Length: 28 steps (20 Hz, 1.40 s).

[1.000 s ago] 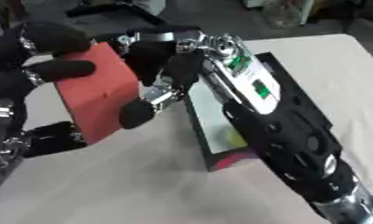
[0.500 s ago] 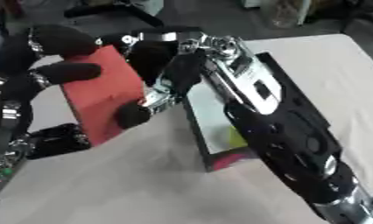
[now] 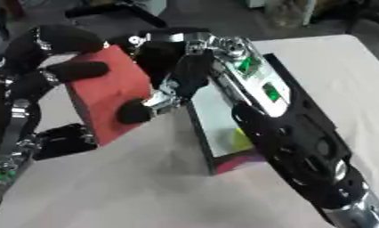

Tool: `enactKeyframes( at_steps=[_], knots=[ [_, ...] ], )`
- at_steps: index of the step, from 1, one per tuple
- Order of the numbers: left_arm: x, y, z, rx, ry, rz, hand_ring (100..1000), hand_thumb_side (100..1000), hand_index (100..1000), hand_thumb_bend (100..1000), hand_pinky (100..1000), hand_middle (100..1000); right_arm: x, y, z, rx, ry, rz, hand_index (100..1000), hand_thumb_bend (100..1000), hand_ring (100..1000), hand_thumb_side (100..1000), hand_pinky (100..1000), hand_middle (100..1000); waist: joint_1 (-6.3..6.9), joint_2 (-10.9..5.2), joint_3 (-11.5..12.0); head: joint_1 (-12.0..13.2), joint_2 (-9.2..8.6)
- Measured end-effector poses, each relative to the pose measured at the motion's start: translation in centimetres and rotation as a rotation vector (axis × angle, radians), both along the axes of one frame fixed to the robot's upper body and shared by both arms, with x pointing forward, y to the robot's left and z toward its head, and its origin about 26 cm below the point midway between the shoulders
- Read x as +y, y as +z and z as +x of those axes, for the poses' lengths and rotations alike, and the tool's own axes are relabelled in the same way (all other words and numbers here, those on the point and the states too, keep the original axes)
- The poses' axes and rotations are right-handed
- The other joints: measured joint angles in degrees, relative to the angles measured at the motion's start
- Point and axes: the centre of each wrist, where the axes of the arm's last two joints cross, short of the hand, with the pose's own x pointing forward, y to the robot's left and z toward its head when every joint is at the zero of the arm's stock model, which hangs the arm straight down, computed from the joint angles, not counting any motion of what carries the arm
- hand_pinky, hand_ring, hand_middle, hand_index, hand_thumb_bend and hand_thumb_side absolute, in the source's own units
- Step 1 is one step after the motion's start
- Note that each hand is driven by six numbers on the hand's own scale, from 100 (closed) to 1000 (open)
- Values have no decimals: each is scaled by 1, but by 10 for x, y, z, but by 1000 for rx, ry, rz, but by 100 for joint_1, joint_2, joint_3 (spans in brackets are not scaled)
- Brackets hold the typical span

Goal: Pick up the objects with one hand, pass them to the other hand, and then place them into the box on the other side of the table.

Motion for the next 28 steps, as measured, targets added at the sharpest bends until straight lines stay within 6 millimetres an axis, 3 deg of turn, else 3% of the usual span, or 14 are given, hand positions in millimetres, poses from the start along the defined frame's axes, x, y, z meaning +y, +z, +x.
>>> enactKeyframes(
  at_steps=[7, 10, 11, 16, 20, 21, 22, 24, 25, 28],
  knots=[
    [-3, 0, 2, -6, 24, 5, 713, 100, 603, 288, 717, 696, -3, 1, 0, 32, -21, 4, 666, 392, 964, 100, 992, 198, 0, 0, 11, 1, -2],
    [-4, 0, 2, -4, 30, 6, 715, 100, 605, 287, 718, 698, -4, 1, -1, 41, -33, 2, 593, 402, 963, 124, 990, 194, 0, 0, 11, -1, -2],
    [-5, 1, 3, -3, 33, 4, 720, 100, 608, 289, 721, 702, -4, 1, -1, 45, -34, 3, 522, 400, 963, 117, 990, 191, 0, 0, 11, -2, -2],
    [-6, 0, 4, 4, 50, 5, 723, 100, 612, 298, 722, 705, -6, 0, 0, 57, -49, 7, 489, 393, 961, 100, 989, 181, 0, 6, 11, -11, -2],
    [-6, 0, 4, 9, 61, 9, 742, 100, 663, 532, 736, 727, -7, 1, 0, 59, -58, 5, 486, 399, 959, 112, 988, 174, 0, 12, 20, -32, -2],
    [-6, 1, 4, 8, 67, 9, 754, 100, 698, 635, 744, 739, -7, 1, 0, 61, -60, 3, 485, 400, 958, 117, 988, 172, 0, 12, 20, -35, -2],
    [-6, 2, 5, 8, 77, 9, 762, 100, 726, 680, 750, 747, -7, 0, -1, 63, -61, 1, 486, 402, 958, 123, 988, 172, 0, 12, 21, -36, -2],
    [-5, 3, 6, 9, 102, 9, 786, 155, 834, 876, 767, 769, -6, 0, -1, 70, -60, -3, 485, 411, 956, 175, 987, 171, 0, 12, 21, -36, -2],
    [-4, 3, 6, 10, 120, 11, 792, 168, 855, 934, 769, 773, -6, 0, -1, 73, -62, -4, 483, 414, 955, 189, 987, 170, 0, 12, 21, -36, -2],
    [-3, 4, 7, 7, 181, 11, 803, 172, 878, 1000, 778, 782, -5, -1, -1, 81, -71, -8, 482, 415, 957, 198, 987, 169, 0, 12, 21, -38, -2]
  ],
)
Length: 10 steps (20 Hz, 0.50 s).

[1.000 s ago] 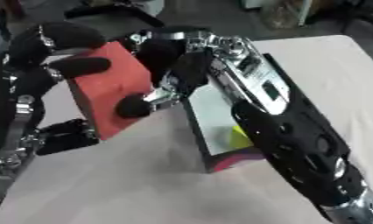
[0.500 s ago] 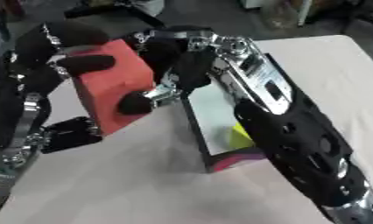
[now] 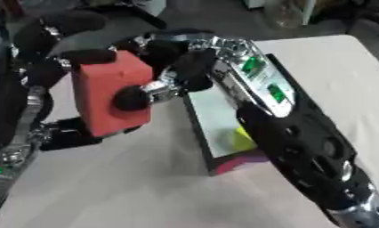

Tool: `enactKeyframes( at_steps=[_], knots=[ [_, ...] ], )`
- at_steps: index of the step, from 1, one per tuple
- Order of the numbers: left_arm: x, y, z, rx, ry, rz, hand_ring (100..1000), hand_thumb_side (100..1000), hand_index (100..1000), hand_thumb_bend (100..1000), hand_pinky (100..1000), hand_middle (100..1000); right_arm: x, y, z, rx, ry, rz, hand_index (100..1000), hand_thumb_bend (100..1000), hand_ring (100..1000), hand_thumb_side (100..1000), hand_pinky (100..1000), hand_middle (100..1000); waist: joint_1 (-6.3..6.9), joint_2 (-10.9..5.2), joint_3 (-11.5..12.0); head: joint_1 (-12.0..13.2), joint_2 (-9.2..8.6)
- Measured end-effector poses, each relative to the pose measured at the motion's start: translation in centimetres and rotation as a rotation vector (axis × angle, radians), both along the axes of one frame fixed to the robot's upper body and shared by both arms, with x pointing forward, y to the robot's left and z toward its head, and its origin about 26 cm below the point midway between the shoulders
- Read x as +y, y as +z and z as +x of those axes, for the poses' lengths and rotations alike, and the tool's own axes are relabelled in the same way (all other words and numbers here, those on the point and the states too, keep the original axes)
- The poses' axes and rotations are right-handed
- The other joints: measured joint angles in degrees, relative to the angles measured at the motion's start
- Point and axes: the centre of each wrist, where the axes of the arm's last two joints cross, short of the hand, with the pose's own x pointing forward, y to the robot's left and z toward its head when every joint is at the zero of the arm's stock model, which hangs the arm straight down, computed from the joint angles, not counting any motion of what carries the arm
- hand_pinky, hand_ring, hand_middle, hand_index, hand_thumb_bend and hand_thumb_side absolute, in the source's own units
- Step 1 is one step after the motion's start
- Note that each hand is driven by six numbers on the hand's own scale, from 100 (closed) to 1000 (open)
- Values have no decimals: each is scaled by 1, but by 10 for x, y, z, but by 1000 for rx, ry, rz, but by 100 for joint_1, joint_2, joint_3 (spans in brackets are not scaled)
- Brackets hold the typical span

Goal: Pick up the objects with one hand, pass them to the other hand, and then place them into the box on the other side of the table.

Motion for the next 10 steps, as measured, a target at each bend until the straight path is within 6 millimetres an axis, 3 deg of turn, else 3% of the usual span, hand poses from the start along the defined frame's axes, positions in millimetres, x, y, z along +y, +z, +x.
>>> enactKeyframes(
  at_steps=[10],
  knots=[
    [1, -2, 0, -16, 111, -29, 813, 187, 902, 1000, 789, 788, -1, 0, 0, 15, -13, 5, 484, 414, 954, 190, 987, 160, 0, 0, 7, -46, -1]
  ],
)
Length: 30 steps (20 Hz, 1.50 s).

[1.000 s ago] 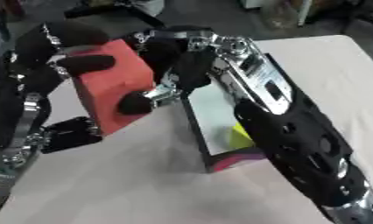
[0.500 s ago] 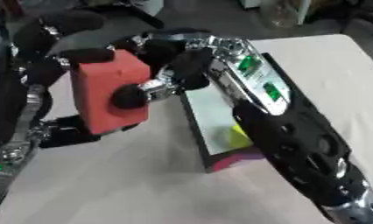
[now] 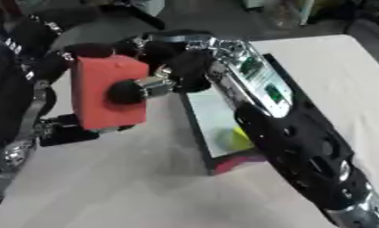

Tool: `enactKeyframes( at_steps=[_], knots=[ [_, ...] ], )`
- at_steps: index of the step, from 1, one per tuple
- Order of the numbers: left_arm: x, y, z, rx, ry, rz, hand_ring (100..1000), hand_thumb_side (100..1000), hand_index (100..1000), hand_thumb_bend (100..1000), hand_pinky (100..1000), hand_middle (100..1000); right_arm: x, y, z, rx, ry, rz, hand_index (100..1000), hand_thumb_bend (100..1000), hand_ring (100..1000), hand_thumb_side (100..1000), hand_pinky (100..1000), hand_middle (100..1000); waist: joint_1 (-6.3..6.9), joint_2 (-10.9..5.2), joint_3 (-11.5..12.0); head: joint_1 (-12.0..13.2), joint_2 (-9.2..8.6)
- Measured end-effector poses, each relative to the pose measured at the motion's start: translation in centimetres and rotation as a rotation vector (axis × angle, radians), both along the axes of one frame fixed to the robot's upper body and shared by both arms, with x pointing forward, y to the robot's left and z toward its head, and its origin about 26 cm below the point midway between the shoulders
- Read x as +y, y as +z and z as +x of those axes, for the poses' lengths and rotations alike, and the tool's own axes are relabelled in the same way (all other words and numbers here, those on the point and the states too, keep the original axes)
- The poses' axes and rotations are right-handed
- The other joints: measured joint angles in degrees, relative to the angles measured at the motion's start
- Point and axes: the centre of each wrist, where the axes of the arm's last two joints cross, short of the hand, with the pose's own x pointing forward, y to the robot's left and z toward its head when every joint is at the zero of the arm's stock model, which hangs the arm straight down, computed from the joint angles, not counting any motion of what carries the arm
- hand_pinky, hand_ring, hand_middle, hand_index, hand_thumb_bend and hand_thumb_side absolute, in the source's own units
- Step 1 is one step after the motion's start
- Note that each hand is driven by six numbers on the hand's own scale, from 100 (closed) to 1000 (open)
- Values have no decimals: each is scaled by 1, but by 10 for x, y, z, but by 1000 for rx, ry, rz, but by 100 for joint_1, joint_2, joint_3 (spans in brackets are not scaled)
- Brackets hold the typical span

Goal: Pick up the objects with one hand, pass them to the other hand, and then place them into the box on the other side of the table.

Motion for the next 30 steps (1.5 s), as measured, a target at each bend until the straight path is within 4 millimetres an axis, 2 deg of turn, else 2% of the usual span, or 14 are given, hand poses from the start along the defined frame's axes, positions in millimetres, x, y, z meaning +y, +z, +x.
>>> enactKeyframes(
  at_steps=[8, 11, 15, 23, 30],
  knots=[
    [7, -6, 4, 36, 61, -34, 811, 188, 905, 1000, 790, 786, -2, 2, -1, -1, -3, 10, 479, 414, 947, 188, 985, 145, 0, 0, 3, -54, 0],
    [18, -16, 11, 82, 125, -33, 809, 227, 910, 1000, 792, 784, -4, 9, -6, -21, 16, 33, 475, 414, 943, 192, 985, 130, 0, 0, -3, -80, 0],
    [28, -19, 16, 115, 183, -62, 810, 280, 930, 1000, 800, 783, -5, 12, -7, -29, 23, 45, 475, 415, 941, 197, 984, 125, 0, 0, -9, -112, 0],
    [49, -19, 19, 163, 255, -108, 808, 281, 925, 1000, 800, 780, -12, 13, -6, -30, 8, 58, 478, 415, 941, 194, 984, 126, 2, 0, -31, -179, 0],
    [81, -19, 18, 189, 327, -145, 804, 277, 897, 1000, 800, 775, -35, 17, 1, -38, -48, 70, 492, 414, 939, 193, 982, 132, 2, 0, -32, -233, 9]
  ],
)
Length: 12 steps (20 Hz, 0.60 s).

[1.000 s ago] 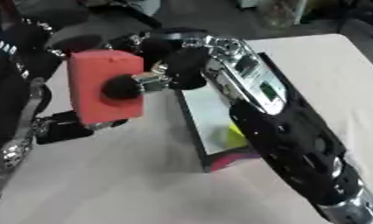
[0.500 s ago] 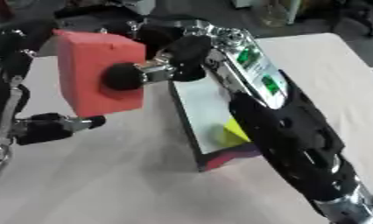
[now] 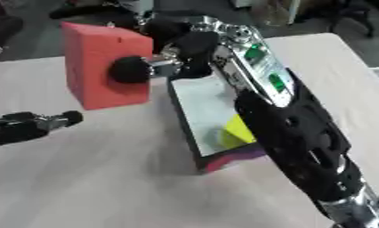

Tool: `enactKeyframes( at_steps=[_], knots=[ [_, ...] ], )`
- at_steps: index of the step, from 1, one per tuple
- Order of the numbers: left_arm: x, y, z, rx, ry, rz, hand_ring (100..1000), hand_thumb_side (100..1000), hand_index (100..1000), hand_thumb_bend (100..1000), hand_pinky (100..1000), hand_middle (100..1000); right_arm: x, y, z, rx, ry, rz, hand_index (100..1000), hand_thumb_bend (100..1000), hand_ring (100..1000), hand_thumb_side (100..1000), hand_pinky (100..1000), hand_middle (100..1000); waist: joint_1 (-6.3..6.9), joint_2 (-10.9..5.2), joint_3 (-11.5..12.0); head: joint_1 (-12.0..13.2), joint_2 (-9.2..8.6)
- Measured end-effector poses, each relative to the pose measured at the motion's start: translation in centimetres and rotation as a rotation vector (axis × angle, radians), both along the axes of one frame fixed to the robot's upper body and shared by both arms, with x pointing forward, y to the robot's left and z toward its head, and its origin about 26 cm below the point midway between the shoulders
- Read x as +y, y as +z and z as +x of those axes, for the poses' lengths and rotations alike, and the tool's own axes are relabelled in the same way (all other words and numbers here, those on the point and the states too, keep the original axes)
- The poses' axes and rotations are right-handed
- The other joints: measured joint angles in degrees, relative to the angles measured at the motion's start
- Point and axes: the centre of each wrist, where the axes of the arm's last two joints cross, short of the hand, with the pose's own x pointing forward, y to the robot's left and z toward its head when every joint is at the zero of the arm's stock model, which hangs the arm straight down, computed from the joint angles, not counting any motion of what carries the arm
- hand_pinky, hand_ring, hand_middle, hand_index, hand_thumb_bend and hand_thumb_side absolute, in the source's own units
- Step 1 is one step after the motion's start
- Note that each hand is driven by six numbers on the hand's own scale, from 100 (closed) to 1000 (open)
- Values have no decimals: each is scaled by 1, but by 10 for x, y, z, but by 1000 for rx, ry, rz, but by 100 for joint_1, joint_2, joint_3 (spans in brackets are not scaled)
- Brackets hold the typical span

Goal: Pick up the objects with one hand, pass them to the other hand, and then place them into the box on the other side of the table.

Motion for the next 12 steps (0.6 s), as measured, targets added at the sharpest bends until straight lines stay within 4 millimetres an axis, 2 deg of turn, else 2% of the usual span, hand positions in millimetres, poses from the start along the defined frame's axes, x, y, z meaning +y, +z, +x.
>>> enactKeyframes(
  at_steps=[7, 8, 12],
  knots=[
    [36, 3, -9, 6, 83, -64, 799, 332, 875, 1000, 799, 769, -46, -6, 13, -4, -124, -10, 527, 414, 939, 188, 983, 155, 0, 0, 40, -61, 49],
    [41, 4, -11, 11, 96, -79, 796, 352, 859, 958, 798, 766, -54, -8, 15, -3, -151, -19, 537, 414, 941, 187, 985, 162, -1, -1, 44, -64, 53],
    [56, 6, -16, 35, 124, -159, 793, 390, 842, 897, 800, 761, -86, -12, 26, -19, -257, -60, 551, 417, 942, 189, 982, 173, -1, -6, 74, -66, 107]
  ],
)
